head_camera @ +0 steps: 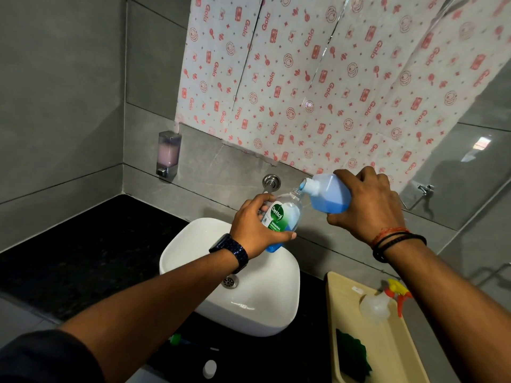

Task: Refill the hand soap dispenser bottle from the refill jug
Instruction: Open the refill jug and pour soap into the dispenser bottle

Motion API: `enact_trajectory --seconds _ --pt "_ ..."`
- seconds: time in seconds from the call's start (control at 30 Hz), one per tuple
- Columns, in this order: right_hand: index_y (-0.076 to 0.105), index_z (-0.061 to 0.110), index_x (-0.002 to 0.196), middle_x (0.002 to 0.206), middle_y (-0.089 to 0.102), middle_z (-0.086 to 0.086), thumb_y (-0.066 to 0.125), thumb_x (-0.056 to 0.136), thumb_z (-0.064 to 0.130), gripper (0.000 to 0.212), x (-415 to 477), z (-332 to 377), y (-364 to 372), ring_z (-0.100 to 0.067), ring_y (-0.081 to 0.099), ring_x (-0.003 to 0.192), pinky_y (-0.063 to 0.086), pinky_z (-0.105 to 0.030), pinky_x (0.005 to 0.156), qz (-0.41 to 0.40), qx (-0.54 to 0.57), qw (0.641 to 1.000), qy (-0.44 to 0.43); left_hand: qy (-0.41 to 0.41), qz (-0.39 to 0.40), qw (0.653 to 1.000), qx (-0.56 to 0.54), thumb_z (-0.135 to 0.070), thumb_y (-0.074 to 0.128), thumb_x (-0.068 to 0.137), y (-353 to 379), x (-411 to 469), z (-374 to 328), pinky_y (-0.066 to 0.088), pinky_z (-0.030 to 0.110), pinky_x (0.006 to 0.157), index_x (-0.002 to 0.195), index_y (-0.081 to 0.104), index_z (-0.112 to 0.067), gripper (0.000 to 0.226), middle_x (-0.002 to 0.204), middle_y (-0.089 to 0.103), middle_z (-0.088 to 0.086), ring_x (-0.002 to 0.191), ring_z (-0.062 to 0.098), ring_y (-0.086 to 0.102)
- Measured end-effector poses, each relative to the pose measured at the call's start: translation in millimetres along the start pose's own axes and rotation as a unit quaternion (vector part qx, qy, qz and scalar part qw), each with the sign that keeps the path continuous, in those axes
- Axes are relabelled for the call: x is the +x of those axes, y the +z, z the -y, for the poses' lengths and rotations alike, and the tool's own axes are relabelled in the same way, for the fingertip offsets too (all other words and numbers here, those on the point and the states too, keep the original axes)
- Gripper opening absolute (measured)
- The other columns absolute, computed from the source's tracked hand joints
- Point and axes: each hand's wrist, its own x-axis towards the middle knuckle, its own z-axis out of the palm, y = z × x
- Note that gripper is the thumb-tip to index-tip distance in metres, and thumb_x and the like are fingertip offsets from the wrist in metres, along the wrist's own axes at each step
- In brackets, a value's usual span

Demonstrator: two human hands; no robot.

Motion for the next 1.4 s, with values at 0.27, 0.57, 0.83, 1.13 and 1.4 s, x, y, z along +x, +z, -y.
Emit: enact_trajectory --seconds 0.27,0.57,0.83,1.13,1.4 --pt "0.045 0.025 0.122 0.104 0.048 -0.014 0.081 0.055 0.035 0.077 0.1 0.0 -0.7 -0.036 0.044 0.097 0.047 -0.048 0.076 -0.002 -0.002 1.000 -0.001 -0.001 -0.001 1.000 -0.002 -0.038 0.089 0.048 0.2 -0.9 -0.3 0.050 0.014 0.067 0.117 0.051 -0.029 0.079 0.109 0.055 -0.003 0.087 0.006 0.056" --pt "0.045 0.025 0.122 0.104 0.047 -0.014 0.081 0.055 0.035 0.077 -0.9 1.2 -2.2 -0.036 0.044 0.098 0.048 -0.049 0.077 0.000 -0.001 1.000 0.001 -0.001 0.000 1.000 -0.003 -0.039 0.089 0.048 -0.3 -2.5 -0.2 0.046 0.008 0.062 0.116 0.051 -0.030 0.079 0.107 0.055 -0.004 0.084 0.001 0.055" --pt "0.046 0.024 0.123 0.105 0.048 -0.014 0.080 0.056 0.033 0.076 -2.7 2.1 -4.2 -0.037 0.044 0.098 0.048 -0.049 0.076 0.003 -0.001 1.000 -0.001 0.003 -0.002 1.000 0.000 -0.040 0.090 0.047 -0.3 -3.3 0.0 0.046 0.008 0.062 0.115 0.052 -0.030 0.079 0.107 0.055 -0.004 0.084 0.002 0.055" --pt "0.045 0.024 0.124 0.105 0.048 -0.014 0.082 0.055 0.034 0.078 -2.0 1.2 -3.9 -0.036 0.044 0.098 0.048 -0.049 0.076 0.001 -0.002 1.000 -0.003 -0.001 -0.001 1.000 -0.002 -0.040 0.089 0.048 -0.2 -3.9 -1.2 0.047 0.011 0.064 0.117 0.051 -0.030 0.080 0.109 0.054 -0.004 0.087 0.005 0.055" --pt "0.045 0.024 0.123 0.105 0.048 -0.015 0.082 0.055 0.035 0.078 -2.2 -0.4 -2.2 -0.036 0.045 0.098 0.048 -0.049 0.077 0.002 -0.006 1.000 -0.003 -0.003 -0.001 1.000 0.001 -0.039 0.089 0.049 0.9 -4.6 -1.3 0.047 0.011 0.065 0.117 0.050 -0.029 0.079 0.109 0.054 -0.003 0.088 0.007 0.055"
